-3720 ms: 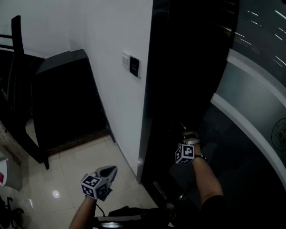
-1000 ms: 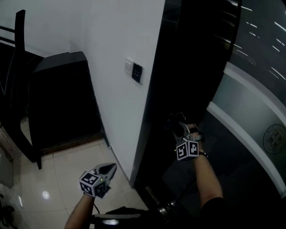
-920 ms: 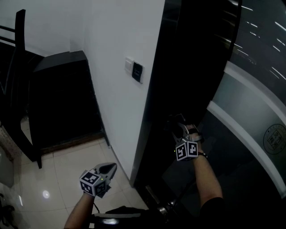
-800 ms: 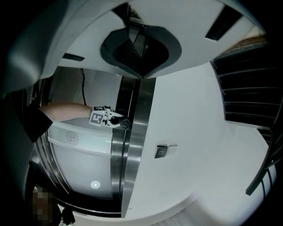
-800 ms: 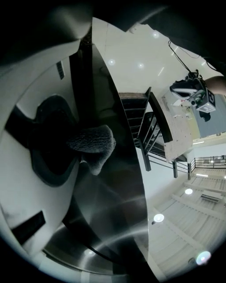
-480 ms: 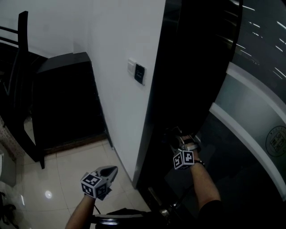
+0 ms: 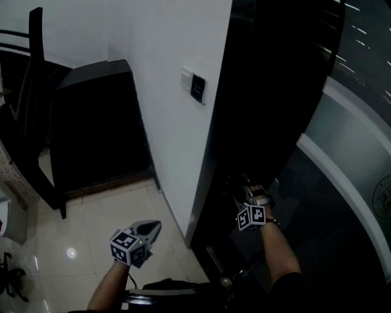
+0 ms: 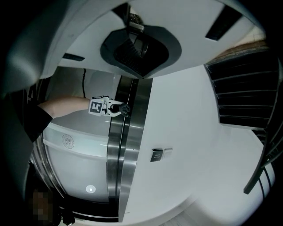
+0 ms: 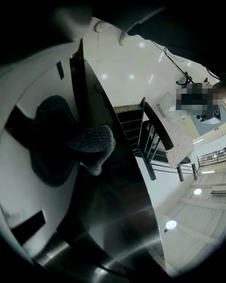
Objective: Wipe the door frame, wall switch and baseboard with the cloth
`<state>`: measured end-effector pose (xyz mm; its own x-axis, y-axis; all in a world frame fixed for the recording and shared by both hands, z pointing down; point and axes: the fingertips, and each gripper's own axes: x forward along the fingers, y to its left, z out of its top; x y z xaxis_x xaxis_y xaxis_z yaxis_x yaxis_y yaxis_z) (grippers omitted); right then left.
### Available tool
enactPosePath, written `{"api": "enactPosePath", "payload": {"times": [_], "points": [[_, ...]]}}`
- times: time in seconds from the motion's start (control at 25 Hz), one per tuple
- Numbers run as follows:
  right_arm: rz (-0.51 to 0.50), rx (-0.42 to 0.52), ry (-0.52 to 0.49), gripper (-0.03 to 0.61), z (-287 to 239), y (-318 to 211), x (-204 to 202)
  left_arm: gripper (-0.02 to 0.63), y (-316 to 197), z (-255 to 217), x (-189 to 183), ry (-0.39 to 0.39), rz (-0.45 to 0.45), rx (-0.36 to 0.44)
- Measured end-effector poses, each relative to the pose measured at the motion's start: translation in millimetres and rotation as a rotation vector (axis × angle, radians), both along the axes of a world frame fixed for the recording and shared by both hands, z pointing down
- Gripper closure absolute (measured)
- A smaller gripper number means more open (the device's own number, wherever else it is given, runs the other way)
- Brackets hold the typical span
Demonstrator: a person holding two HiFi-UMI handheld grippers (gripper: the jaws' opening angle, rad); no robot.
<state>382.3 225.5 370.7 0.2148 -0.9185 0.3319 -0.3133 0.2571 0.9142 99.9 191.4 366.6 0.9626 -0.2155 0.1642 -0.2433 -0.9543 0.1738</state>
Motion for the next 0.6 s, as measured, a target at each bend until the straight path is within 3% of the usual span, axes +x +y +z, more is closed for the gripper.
{"api": "enactPosePath", "payload": {"times": [0.4,0.48,0.6], "points": [[0.014,-0.059,-0.087,0.488,44.6,-0.9,-7.1,0.621,1.7,6.5,-12.7,-0.016,-0.051,-0.008],[0.037,-0.065,-0.164,0.488,51.4,-0.4,-11.4,0.621,-0.4,6.2,-16.7,0.000,-0.076,-0.008],[0.078,0.017,-0.357,0.489,40.7,10.4,-27.2,0.621,-7.5,-1.4,-28.7,0.049,-0.140,-0.003]]}}
